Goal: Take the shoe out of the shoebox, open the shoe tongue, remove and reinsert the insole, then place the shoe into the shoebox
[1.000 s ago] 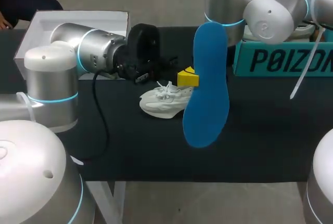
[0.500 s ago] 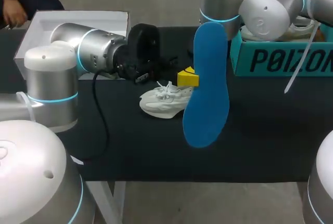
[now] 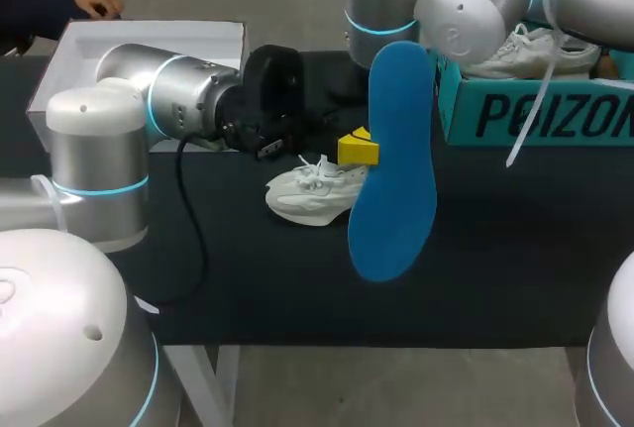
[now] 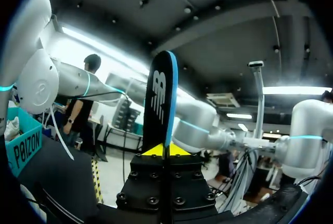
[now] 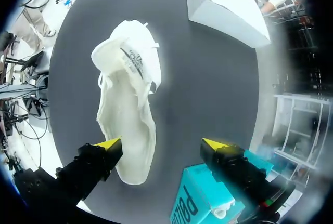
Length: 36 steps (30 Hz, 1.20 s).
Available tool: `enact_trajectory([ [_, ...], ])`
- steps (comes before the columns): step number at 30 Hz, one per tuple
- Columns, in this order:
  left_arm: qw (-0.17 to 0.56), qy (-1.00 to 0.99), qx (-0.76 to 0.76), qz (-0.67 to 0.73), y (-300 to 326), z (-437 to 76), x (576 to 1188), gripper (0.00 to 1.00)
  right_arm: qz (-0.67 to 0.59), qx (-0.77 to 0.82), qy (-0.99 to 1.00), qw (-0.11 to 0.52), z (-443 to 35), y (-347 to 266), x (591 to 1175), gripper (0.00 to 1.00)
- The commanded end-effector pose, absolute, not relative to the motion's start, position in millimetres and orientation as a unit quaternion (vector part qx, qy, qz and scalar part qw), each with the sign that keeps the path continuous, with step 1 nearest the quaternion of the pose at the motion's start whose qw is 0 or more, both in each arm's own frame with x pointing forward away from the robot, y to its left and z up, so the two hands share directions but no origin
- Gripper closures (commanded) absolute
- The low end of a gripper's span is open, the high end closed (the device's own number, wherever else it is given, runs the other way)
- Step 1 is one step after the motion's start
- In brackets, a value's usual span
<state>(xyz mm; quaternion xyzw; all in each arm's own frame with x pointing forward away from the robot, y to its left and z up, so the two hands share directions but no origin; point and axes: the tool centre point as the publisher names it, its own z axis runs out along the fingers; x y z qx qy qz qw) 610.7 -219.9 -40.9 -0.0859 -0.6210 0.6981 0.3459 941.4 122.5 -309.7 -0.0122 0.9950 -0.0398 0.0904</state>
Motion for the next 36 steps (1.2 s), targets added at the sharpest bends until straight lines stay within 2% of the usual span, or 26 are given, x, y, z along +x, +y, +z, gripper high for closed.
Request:
enact_trajectory([
  [1,0.346,-0.621,-0.086,0.698,-221,-41,611,1.00,-0.043,-0.018,0.996,0.074,-325,139,957,0.00],
  [27,0.346,-0.621,-0.086,0.698,-221,-41,611,1.00,-0.004,0.016,0.999,0.034,-385,132,948,0.02],
  [29,0.346,-0.621,-0.086,0.698,-221,-41,611,1.00,-0.001,0.021,0.999,0.034,-386,130,948,0.54],
  [32,0.346,-0.621,-0.086,0.698,-221,-41,611,1.00,-0.003,0.022,0.999,0.034,-385,129,948,0.91],
  [33,0.346,-0.621,-0.086,0.698,-221,-41,611,1.00,-0.004,0.023,0.999,0.034,-385,129,948,1.00],
  [36,0.346,-0.621,-0.086,0.698,-221,-41,611,1.00,-0.005,0.022,0.999,0.029,-383,130,946,1.00],
])
